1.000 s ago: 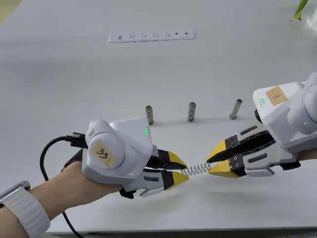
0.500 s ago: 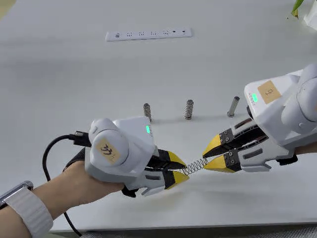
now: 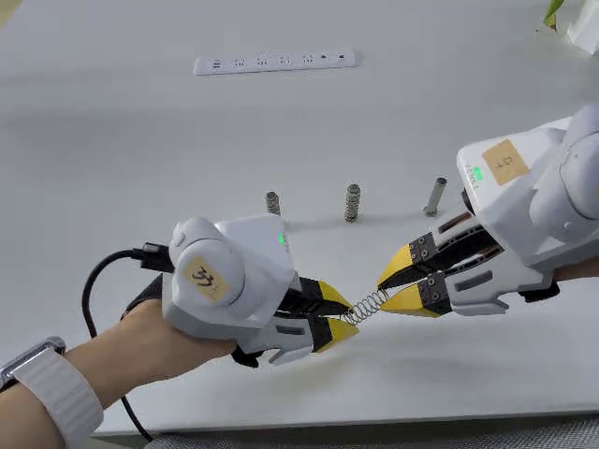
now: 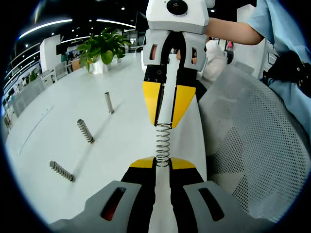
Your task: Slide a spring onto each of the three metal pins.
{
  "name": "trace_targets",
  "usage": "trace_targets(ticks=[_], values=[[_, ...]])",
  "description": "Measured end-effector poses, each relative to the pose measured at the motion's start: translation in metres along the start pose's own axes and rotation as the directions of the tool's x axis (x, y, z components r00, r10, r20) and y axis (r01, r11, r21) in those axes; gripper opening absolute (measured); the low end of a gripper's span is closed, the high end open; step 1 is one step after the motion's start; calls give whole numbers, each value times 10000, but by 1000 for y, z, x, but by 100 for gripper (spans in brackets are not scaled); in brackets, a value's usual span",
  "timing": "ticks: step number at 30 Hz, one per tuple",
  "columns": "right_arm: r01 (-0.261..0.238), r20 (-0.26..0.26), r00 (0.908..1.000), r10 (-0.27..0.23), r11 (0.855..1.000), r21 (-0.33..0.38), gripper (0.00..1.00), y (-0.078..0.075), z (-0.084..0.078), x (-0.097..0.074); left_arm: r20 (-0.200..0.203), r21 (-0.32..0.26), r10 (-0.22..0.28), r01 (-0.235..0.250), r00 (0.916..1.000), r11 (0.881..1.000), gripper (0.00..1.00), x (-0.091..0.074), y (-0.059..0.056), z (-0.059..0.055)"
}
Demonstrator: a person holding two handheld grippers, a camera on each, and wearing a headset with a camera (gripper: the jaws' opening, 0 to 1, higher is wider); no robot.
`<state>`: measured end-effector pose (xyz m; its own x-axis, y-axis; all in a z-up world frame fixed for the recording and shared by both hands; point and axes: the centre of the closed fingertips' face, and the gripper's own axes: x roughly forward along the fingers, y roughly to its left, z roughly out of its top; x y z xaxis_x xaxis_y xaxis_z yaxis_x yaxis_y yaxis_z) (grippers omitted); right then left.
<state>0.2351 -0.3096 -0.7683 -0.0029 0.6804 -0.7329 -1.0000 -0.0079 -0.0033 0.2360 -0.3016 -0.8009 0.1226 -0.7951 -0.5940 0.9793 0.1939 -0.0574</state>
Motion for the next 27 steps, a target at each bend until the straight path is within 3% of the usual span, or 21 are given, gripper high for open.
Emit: trace_targets(ticks=[3,6,8,27], values=[[-48,-22,10000,49,9999,94,9,0,-1,0,58,82,-8,7,10000,10000,6,0,-1,1],[-12,-106,9999,13,10000,93,23,0,-1,-1,82,132,-59,58,9999,9999,6,1,-1,3],[-57,-142,9999,58,9999,83,25,1,-1,-1,90,169,-84,82,9999,9998,6,1,-2,4],[-392,-404,9984,394,9992,46,17,3,-3,4,487,77,22,-25,9988,10000,6,5,0,17]])
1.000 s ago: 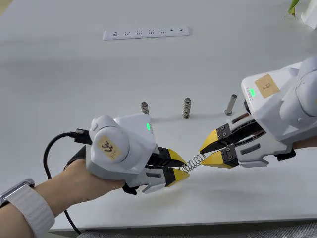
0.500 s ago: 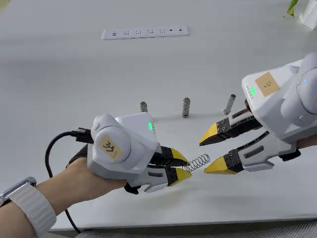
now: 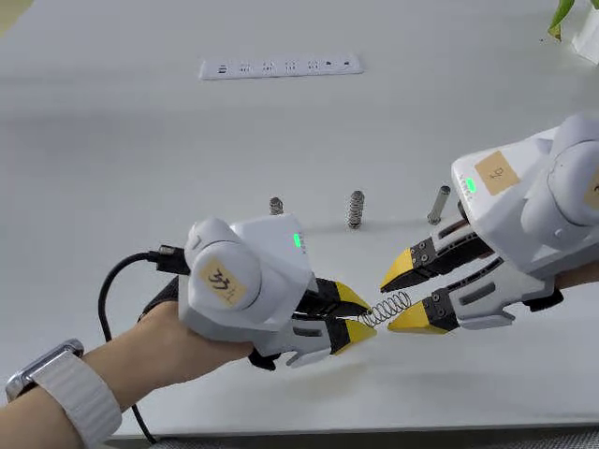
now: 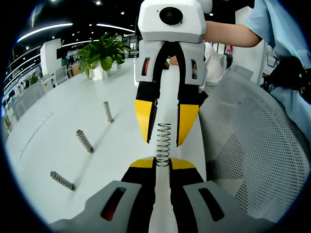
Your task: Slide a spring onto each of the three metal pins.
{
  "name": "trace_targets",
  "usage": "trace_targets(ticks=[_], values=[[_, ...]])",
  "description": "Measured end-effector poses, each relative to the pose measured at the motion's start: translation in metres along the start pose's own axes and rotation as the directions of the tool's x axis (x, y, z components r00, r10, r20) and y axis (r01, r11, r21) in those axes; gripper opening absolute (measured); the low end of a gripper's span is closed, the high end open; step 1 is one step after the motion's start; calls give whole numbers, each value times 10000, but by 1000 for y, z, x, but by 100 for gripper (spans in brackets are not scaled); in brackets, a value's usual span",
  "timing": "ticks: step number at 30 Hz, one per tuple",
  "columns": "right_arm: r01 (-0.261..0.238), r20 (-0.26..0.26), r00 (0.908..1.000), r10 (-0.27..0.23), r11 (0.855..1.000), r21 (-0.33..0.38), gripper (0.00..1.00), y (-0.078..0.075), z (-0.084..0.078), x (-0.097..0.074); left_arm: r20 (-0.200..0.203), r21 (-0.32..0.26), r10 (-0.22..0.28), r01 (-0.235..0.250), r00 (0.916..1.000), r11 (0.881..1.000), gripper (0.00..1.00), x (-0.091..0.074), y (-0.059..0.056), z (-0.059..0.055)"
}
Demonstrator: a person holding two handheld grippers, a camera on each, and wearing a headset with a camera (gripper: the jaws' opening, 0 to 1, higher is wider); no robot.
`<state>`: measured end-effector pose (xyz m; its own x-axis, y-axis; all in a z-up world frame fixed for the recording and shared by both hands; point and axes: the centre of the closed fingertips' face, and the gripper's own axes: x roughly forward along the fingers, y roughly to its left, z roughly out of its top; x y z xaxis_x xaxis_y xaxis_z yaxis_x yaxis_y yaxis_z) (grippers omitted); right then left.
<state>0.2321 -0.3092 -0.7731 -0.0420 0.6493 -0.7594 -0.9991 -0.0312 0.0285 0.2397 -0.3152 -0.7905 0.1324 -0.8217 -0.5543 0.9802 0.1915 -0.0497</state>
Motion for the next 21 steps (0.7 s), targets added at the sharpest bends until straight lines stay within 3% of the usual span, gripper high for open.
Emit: trace_targets(ticks=[21], values=[[-284,-114,9995,287,9993,248,8,3,-5,4,318,-8,-89,89,9995,10000,6,5,-4,7]])
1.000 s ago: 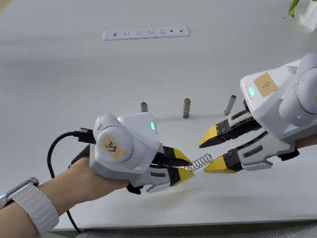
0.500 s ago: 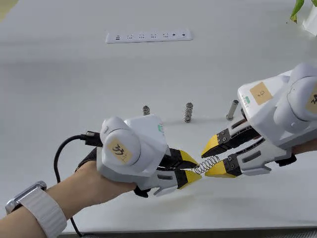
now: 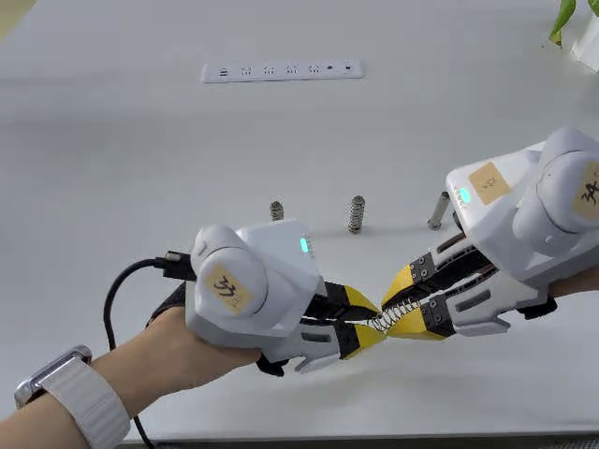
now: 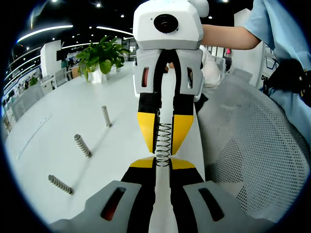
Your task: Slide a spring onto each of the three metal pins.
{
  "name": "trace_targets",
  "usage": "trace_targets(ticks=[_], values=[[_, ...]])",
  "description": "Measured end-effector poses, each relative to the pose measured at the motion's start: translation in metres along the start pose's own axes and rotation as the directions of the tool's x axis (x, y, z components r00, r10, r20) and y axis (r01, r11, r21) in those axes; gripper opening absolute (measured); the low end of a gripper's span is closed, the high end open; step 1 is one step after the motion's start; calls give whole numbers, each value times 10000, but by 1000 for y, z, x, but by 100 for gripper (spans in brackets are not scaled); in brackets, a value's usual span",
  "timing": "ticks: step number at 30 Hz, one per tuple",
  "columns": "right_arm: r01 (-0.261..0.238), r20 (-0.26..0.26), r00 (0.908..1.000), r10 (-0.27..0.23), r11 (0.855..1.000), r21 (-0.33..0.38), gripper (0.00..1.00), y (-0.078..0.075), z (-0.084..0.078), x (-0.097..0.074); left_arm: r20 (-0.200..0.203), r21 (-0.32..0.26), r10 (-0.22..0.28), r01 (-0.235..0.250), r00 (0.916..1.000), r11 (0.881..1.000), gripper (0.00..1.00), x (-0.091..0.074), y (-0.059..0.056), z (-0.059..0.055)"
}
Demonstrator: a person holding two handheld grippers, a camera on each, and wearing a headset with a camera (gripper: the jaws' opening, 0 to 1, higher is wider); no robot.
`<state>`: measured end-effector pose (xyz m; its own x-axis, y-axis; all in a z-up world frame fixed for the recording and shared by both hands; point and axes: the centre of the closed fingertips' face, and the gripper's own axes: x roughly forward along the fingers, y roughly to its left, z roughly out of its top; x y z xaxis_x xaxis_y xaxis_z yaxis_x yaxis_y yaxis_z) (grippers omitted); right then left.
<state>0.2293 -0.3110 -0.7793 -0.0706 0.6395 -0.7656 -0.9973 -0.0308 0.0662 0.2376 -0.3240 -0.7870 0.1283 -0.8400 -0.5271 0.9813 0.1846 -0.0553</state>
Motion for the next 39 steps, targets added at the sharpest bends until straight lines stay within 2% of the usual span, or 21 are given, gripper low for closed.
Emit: trace_targets(ticks=[11,21,26,29,32,35,39], values=[[-105,-207,9997,111,9995,281,7,1,-2,0,144,-81,83,-82,9999,9999,6,1,-1,1],[-61,-303,9995,68,9998,213,7,-2,-4,0,356,-265,353,-344,9987,9991,8,3,0,1],[-25,-297,9996,31,9998,189,7,-2,-2,1,599,-505,672,-642,9959,9967,21,1,4,1],[-44,-326,9995,50,9999,166,7,-4,-4,1,783,-948,948,-873,9924,9917,29,-1,9,-1],[-31,-369,9993,36,9999,124,7,-6,-5,2,776,-1015,1402,-1321,9871,9860,40,-4,16,-5],[4,-397,9992,1,9999,131,7,-7,-6,1,817,-1345,2075,-1955,9748,9714,54,-10,27,-10],[17,-446,9990,-11,9999,126,7,-8,-6,0,687,-1838,2540,-2380,9648,9537,69,-17,36,-18]])
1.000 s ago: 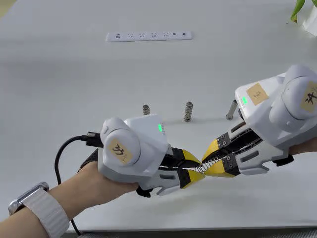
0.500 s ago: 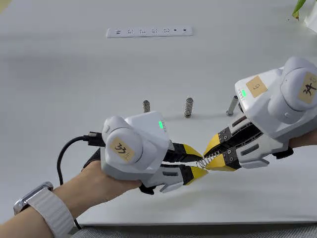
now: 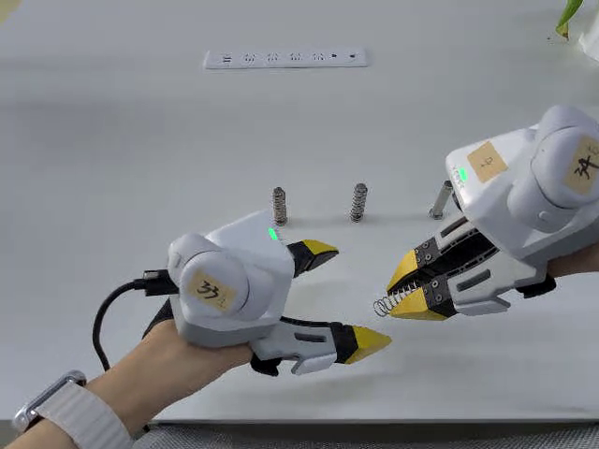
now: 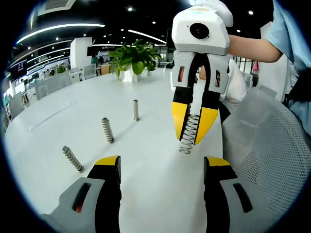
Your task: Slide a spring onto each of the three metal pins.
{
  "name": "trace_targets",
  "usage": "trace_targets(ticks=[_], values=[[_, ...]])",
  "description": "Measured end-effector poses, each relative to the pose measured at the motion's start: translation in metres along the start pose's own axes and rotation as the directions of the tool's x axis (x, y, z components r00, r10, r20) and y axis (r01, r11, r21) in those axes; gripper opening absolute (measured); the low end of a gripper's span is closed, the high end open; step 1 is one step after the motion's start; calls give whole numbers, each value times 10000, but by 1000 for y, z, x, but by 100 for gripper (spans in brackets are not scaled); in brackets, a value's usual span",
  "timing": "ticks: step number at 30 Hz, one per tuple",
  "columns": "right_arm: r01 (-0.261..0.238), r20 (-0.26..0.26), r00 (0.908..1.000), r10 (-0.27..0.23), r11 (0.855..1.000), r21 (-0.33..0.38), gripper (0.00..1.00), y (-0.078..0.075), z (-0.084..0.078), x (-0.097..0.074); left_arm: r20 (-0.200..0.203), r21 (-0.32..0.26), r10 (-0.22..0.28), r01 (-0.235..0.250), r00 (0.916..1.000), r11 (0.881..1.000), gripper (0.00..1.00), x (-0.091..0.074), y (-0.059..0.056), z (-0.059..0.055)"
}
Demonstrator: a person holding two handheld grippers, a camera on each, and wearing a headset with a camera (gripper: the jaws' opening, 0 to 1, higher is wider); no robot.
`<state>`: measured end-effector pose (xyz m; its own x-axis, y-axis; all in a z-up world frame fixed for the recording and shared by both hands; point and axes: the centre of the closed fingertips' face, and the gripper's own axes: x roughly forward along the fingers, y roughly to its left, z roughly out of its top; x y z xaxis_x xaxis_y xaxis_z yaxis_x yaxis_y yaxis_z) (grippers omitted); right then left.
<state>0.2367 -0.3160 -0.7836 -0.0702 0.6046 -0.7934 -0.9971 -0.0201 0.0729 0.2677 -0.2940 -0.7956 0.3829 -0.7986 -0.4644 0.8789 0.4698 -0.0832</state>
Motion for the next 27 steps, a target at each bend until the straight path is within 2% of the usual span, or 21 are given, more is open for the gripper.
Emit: trace_targets(ticks=[3,9,12,15,19,20,23,27], values=[[14,0,10000,-14,10000,-24,7,0,1,0,67,-254,227,-225,9997,9994,75,-4,5,-3],[49,-25,10000,-49,10000,-72,8,-3,0,-1,98,-876,1056,-1043,9944,9907,86,-16,24,-6],[55,-79,10000,-56,9999,-116,8,-3,0,-2,145,-1223,1562,-1533,9876,9806,92,-23,37,-7],[96,-226,9997,-100,9998,-196,8,-4,-2,-5,2,-1583,1988,-1962,9800,9677,99,-30,46,-10],[131,-360,9993,-142,9995,-291,8,-7,-4,-10,153,-2091,2571,-2483,9663,9458,99,-38,58,-12],[139,-384,9991,-151,9994,-317,8,-7,-4,-12,163,-2099,2541,-2452,9670,9465,99,-39,58,-13],[187,-530,9984,-209,9989,-420,8,-12,-5,-17,95,-1977,2757,-2684,9612,9428,99,-41,62,-13],[261,-857,9958,-309,9981,-557,8,-22,-12,-25,140,-1979,2812,-2730,9595,9414,99,-40,63,-13]])
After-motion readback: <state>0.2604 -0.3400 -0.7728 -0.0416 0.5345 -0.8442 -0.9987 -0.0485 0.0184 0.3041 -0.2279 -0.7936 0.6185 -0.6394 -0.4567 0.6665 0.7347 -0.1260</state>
